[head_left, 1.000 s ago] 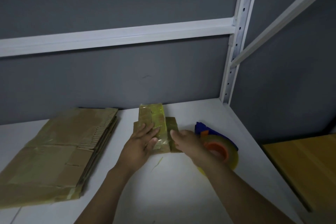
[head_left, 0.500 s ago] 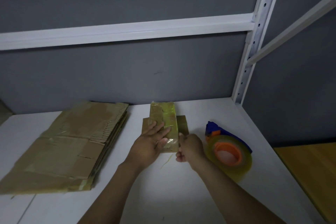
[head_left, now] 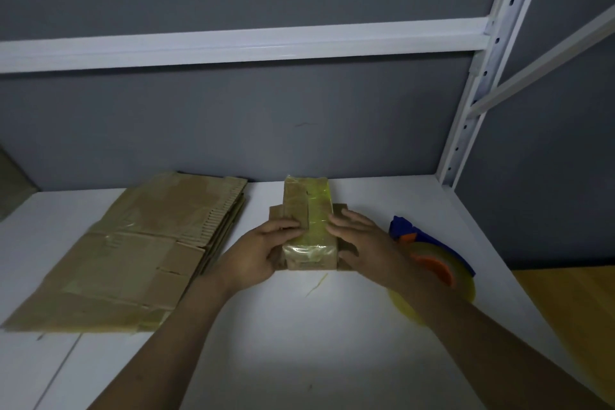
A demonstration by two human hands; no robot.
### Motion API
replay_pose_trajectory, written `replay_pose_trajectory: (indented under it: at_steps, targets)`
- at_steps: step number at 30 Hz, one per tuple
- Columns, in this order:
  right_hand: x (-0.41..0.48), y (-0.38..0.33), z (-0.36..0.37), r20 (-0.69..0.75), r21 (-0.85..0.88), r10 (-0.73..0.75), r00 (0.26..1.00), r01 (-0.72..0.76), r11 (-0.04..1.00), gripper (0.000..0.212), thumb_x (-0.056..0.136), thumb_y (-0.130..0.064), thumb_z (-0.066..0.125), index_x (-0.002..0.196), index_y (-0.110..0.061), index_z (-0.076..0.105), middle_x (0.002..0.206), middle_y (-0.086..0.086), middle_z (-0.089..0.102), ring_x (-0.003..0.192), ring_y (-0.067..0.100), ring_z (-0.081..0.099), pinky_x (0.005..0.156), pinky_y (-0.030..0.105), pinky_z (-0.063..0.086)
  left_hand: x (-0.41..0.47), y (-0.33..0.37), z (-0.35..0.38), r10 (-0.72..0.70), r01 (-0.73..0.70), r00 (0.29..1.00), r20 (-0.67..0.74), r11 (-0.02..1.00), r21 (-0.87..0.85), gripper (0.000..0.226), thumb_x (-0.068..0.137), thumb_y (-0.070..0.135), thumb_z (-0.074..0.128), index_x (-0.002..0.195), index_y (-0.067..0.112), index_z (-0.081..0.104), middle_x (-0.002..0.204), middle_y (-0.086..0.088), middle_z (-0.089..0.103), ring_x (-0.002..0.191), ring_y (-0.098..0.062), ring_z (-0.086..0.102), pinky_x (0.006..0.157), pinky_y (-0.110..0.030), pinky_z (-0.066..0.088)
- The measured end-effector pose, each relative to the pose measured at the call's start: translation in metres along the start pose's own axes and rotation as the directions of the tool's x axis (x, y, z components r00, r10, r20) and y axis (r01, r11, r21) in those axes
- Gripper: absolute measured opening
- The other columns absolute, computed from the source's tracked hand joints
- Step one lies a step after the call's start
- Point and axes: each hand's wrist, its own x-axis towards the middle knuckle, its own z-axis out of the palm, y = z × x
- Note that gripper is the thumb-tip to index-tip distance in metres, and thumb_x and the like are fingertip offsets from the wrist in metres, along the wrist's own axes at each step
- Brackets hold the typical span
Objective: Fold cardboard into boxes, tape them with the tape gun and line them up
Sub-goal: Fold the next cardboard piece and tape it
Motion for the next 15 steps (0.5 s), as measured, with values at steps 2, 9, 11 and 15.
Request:
replay_pose_trajectory:
  at_steps: [2,9,11,15]
  targets:
    - [0.003,0.006,-0.003,0.042,-0.031,-0.068,0.997,0.069,0.997,0.064,0.09,-0.026,0.064,0.146,-0.02,0.034,0.15,-0.017,0.018,0.14,0.0,0.004,0.112,0.017,0.007,-0.001,-0.007,0.002,0.039,-0.039,0.999,0.028,0.999,-0.009,0.061,0.078,-0.002,0.074,0.135,0.013,0.055,0.141,0.007,0.047,0.13,0.006,0.039,0.108,-0.008,0.027]
    - [0.01,0.012,0.002,-0.076,-0.134,-0.233,0.969,0.222,0.966,0.054,0.077,-0.019,0.078,0.126,-0.002,0.059,0.136,0.012,0.055,0.132,0.022,0.041,0.107,0.038,0.034,0.011,-0.014,0.007,0.018,-0.022,0.998,-0.055,0.997,-0.076,0.053,0.069,0.004,0.084,0.119,0.008,0.067,0.125,0.011,0.057,0.12,0.013,0.045,0.104,-0.01,0.036]
    - [0.01,0.01,0.005,-0.093,-0.097,-0.2,0.975,0.191,0.977,0.052,0.078,-0.02,0.077,0.124,-0.002,0.06,0.136,0.013,0.054,0.13,0.022,0.046,0.103,0.039,0.044,0.011,-0.012,0.011,-0.003,-0.002,0.995,-0.1,0.999,-0.05,0.048,0.067,0.006,0.086,0.113,0.012,0.072,0.12,0.011,0.059,0.114,0.004,0.05,0.1,-0.007,0.037]
    - [0.013,-0.001,0.007,-0.03,-0.045,-0.096,0.995,0.094,0.995,0.057,0.085,-0.035,0.069,0.132,-0.008,0.052,0.152,0.003,0.033,0.133,0.018,0.04,0.106,0.03,0.038,0.01,-0.002,0.016,0.027,-0.026,0.988,-0.154,1.0,0.008,0.046,0.064,0.015,0.087,0.108,0.012,0.072,0.112,0.013,0.057,0.104,0.007,0.045,0.094,-0.001,0.033]
